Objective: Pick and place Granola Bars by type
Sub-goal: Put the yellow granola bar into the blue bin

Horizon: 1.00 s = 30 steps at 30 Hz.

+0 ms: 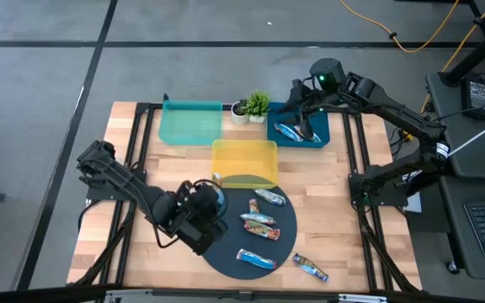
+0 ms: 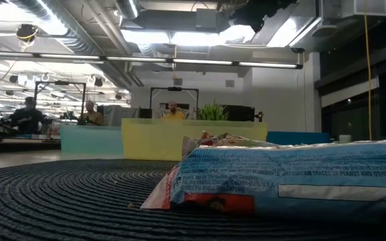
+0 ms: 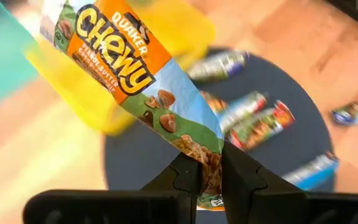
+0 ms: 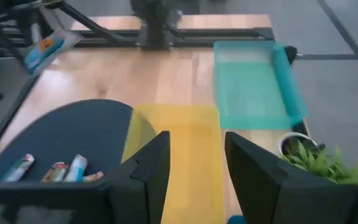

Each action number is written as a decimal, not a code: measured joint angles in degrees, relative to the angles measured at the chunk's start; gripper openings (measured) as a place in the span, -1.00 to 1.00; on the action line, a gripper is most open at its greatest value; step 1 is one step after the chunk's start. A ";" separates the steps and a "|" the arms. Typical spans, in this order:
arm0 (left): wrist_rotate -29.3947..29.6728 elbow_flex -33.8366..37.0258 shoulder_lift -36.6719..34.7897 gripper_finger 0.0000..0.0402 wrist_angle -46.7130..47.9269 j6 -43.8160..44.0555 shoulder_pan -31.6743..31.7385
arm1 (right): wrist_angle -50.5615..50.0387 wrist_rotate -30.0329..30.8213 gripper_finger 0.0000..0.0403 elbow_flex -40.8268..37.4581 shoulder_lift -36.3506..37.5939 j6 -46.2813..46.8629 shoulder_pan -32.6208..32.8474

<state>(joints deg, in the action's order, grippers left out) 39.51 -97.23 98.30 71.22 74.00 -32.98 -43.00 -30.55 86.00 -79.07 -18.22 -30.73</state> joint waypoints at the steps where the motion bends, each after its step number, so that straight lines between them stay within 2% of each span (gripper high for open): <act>1: 1.39 -0.93 0.00 -0.82 1.07 -1.10 0.15 | 0.61 -1.18 -0.22 0.00 0.00 -0.05 0.26; 7: 8.81 -5.06 -0.05 -0.83 4.50 -11.91 3.05 | 8.71 -12.49 -0.22 0.00 -0.02 -0.82 3.44; 9: 11.76 -6.26 0.00 -0.83 4.52 -16.28 4.41 | 12.09 -14.57 -0.22 0.00 -0.02 -0.87 5.06; 12: 16.48 -7.89 -0.02 -0.83 4.19 -21.77 6.77 | 15.76 -13.65 -0.22 0.00 -0.02 -0.89 7.26; 15: 18.80 -9.12 0.00 -0.83 3.92 -26.72 8.97 | 19.07 -12.32 -0.22 0.00 -0.02 -0.79 8.50; 21: 19.51 -11.67 0.00 -0.83 3.10 -34.87 13.07 | 26.86 -11.78 -0.19 0.00 -0.15 6.72 8.49; 24: 19.56 -12.99 0.00 -0.83 2.37 -38.16 14.72 | 29.22 -11.21 -0.06 0.00 -0.99 10.23 7.84; 30: 19.64 -14.74 0.00 -0.83 -1.89 -48.48 16.84 | 36.05 -10.97 0.36 0.00 -4.80 17.85 7.66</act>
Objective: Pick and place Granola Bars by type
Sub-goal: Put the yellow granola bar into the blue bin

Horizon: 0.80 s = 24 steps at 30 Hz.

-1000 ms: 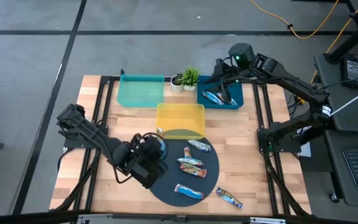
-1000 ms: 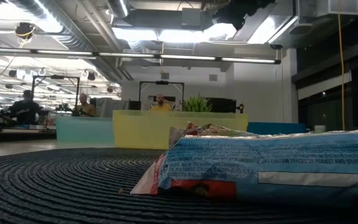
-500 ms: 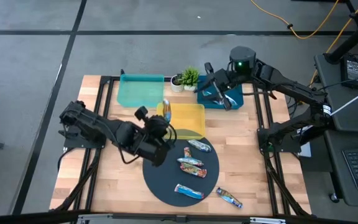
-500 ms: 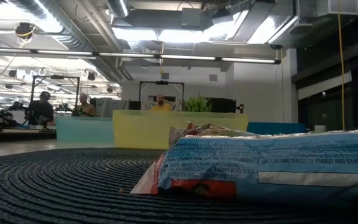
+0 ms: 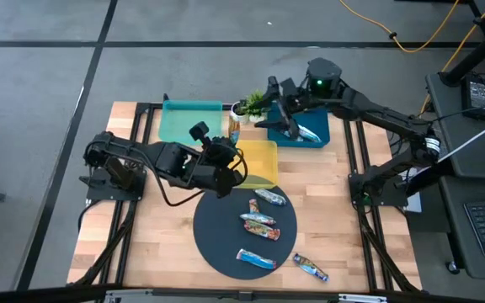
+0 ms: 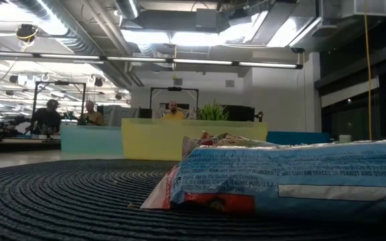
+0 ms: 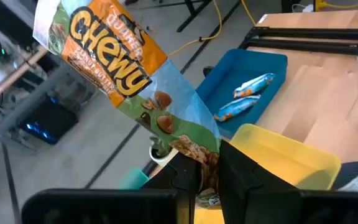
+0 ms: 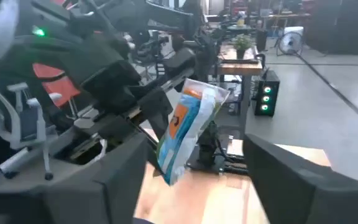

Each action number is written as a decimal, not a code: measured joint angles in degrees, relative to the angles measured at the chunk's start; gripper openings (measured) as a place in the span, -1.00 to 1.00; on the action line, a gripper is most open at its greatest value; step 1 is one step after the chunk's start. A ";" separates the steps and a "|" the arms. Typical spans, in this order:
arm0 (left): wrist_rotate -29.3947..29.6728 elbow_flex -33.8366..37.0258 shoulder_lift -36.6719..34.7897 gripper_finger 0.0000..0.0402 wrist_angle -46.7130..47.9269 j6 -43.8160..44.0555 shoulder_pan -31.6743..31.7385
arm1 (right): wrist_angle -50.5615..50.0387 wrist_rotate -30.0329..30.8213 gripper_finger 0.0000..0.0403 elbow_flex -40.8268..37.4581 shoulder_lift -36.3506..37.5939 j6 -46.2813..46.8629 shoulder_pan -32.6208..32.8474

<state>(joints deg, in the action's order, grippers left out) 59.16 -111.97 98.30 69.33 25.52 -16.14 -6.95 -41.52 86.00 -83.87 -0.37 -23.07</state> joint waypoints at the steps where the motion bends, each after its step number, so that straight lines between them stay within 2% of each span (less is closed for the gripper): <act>1: -0.04 -0.20 0.00 -0.83 -0.90 -1.86 0.29 | 1.54 -0.02 0.42 0.00 -0.80 0.83 0.00; 6: -0.09 -0.58 0.00 -0.83 -3.48 -7.39 1.62 | 9.16 -0.12 0.59 0.00 -3.57 7.23 0.02; 10: -0.11 -0.58 0.00 -0.84 -3.62 -7.83 2.69 | 14.84 -0.26 0.60 0.00 -4.87 11.92 0.00; 14: -0.16 -0.58 0.00 -0.84 -4.28 -10.59 2.95 | 16.21 -1.37 0.60 0.00 -6.37 14.98 0.00; 24: -1.47 -0.53 0.00 -0.84 -5.67 -13.44 4.36 | 18.52 -1.80 0.57 0.00 -8.01 15.30 1.02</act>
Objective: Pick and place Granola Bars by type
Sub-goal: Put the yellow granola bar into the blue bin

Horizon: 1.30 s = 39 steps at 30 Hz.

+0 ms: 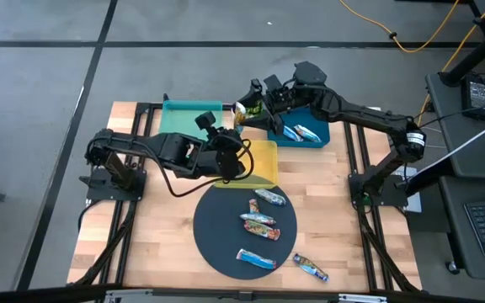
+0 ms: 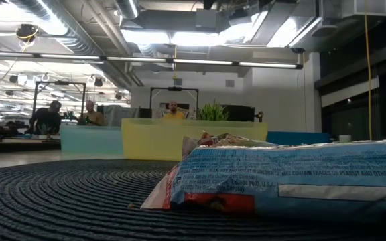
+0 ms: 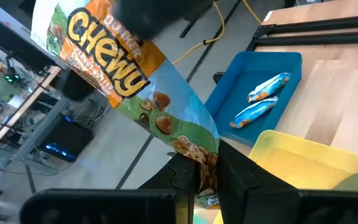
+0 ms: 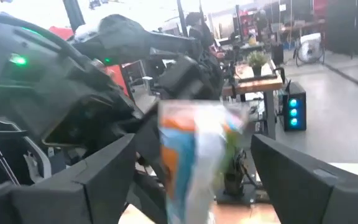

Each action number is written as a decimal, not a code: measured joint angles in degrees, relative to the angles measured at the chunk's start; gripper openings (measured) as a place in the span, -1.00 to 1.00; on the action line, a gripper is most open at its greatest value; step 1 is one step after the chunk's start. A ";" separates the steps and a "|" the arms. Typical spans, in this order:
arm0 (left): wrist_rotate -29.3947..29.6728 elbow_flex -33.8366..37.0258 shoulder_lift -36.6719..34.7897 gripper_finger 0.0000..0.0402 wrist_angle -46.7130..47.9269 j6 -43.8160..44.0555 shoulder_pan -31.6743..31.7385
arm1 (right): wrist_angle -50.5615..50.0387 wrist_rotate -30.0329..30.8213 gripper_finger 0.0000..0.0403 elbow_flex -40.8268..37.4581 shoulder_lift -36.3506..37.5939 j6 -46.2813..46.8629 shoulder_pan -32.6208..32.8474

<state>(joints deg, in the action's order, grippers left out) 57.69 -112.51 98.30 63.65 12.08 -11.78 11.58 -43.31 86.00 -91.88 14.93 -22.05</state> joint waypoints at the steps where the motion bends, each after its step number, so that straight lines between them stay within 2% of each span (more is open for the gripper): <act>1: -0.46 0.00 0.00 -0.84 -0.10 0.00 0.17 | 0.31 0.00 0.54 0.00 0.03 -0.06 0.03; 6: -0.95 0.00 0.00 -0.84 -0.19 0.02 0.32 | 1.13 0.14 0.30 0.00 0.04 -0.19 -0.01; 12: -2.27 0.02 0.00 -0.83 -1.03 -0.68 0.32 | 1.07 0.16 -0.15 0.00 0.05 -0.29 -0.01; 16: -2.38 0.02 0.00 -0.77 -1.34 -0.37 0.32 | 1.05 0.16 -0.44 0.00 0.05 -0.39 -0.01; 20: -2.35 0.02 0.00 -0.70 -1.44 0.58 0.28 | 1.00 0.16 -0.63 0.00 0.05 -0.43 -0.03; 23: -3.06 0.02 0.00 -0.62 -1.46 -0.27 0.27 | 0.96 0.14 -0.69 0.00 0.05 -0.43 -0.03; 29: -8.80 -3.10 0.02 -0.40 -0.23 -1.48 -0.08 | 1.09 0.11 -0.71 0.02 0.07 -0.40 -0.03; 34: -8.12 -9.72 0.09 -0.21 2.53 -2.79 -1.81 | 1.09 -0.15 -0.71 0.07 0.18 -0.37 -0.43; 39: -7.57 -13.85 0.01 -0.11 5.51 -1.82 -3.32 | 0.28 -1.66 -0.72 0.07 0.49 -0.16 -1.96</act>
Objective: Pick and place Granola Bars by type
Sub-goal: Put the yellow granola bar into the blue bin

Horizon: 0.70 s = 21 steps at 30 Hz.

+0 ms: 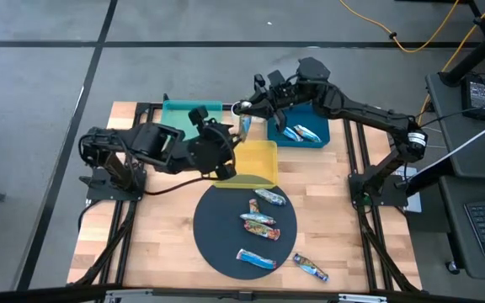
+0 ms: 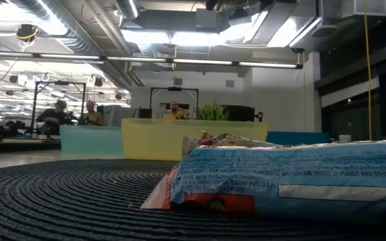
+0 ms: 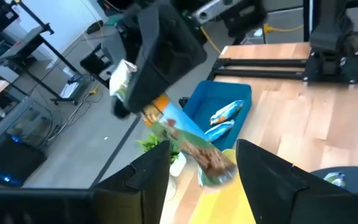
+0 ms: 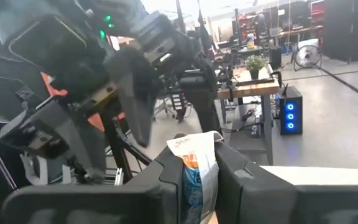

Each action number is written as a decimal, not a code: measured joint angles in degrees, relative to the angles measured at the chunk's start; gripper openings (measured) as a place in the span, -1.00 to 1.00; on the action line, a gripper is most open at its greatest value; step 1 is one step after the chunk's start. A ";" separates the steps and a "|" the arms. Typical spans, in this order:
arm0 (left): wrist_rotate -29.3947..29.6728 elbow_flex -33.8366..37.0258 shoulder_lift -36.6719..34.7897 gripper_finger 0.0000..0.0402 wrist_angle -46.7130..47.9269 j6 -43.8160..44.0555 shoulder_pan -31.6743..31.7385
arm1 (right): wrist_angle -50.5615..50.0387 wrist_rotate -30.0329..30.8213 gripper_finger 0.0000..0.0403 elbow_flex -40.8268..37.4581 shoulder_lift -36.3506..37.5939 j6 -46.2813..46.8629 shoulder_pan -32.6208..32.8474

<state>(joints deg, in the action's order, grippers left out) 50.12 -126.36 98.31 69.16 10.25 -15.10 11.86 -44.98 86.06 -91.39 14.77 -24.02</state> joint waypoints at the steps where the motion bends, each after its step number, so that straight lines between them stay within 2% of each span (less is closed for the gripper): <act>1: 0.06 -0.12 -0.03 -0.10 0.10 0.02 -0.32 | 0.06 -0.11 -0.72 0.00 0.20 0.01 -0.26; 5: 1.03 -0.08 -0.01 -0.09 1.57 2.02 -1.22 | -1.78 -1.11 -0.72 0.00 1.51 -0.23 -1.83; 8: 1.19 1.03 -0.05 -0.10 2.48 4.94 -1.31 | -7.24 -1.28 -0.72 0.00 3.10 -3.25 -3.25; 16: 1.11 1.40 0.43 -0.13 5.85 11.83 -1.31 | -31.13 -0.81 -0.72 0.00 9.14 -14.65 -8.54; 21: 1.21 1.40 0.41 -0.13 5.80 12.60 -1.16 | -43.82 5.13 -0.72 0.00 14.40 -21.42 -13.50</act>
<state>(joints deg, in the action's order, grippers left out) 51.33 -124.97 98.72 74.96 22.85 -16.25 -31.96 -39.85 86.06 -76.99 -6.65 -37.52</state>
